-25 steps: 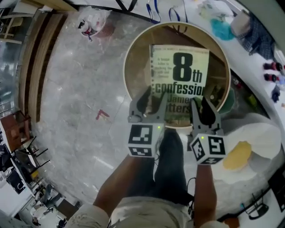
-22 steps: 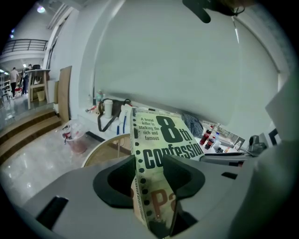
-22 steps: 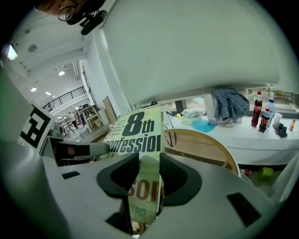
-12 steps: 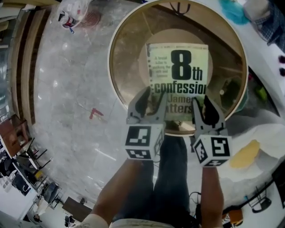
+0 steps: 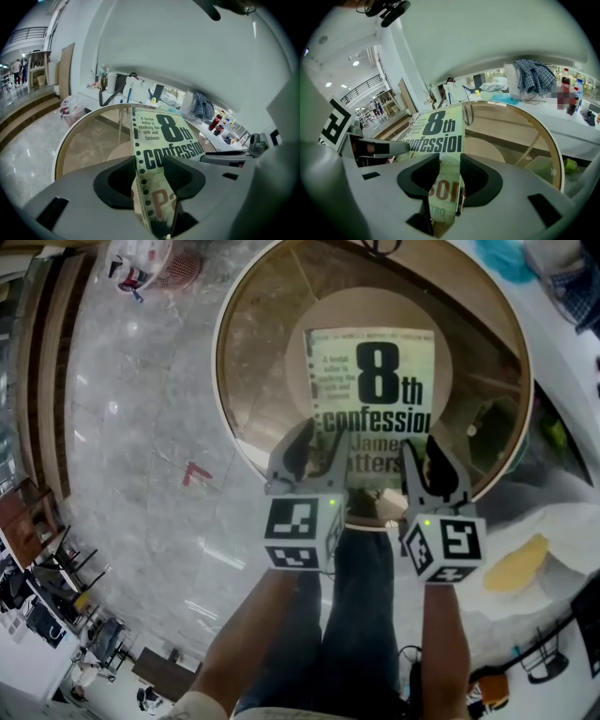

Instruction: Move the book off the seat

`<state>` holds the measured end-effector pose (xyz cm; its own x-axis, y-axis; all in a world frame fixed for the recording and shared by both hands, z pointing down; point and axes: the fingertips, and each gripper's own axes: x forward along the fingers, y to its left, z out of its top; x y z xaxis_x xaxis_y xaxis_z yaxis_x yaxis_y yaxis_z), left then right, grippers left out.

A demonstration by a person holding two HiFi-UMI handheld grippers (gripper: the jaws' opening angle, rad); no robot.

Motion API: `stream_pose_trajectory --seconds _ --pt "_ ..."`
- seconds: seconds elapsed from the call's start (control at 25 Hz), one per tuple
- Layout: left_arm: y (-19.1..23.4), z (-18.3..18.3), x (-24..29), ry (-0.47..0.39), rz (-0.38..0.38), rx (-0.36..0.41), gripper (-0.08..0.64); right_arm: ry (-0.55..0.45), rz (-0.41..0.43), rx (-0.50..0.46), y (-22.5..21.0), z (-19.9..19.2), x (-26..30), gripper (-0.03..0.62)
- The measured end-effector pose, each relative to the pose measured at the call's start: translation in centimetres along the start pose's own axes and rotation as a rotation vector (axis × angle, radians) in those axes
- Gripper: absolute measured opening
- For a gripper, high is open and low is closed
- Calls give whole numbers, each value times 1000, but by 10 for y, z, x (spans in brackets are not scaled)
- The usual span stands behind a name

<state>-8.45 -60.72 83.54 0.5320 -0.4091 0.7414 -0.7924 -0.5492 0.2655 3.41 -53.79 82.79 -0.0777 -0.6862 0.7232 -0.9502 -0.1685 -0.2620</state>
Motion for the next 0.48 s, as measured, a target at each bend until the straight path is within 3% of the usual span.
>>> stream_pose_trajectory --seconds 0.48 --pt "5 -20 13 35 10 0 193 49 -8 38 -3 -20 12 146"
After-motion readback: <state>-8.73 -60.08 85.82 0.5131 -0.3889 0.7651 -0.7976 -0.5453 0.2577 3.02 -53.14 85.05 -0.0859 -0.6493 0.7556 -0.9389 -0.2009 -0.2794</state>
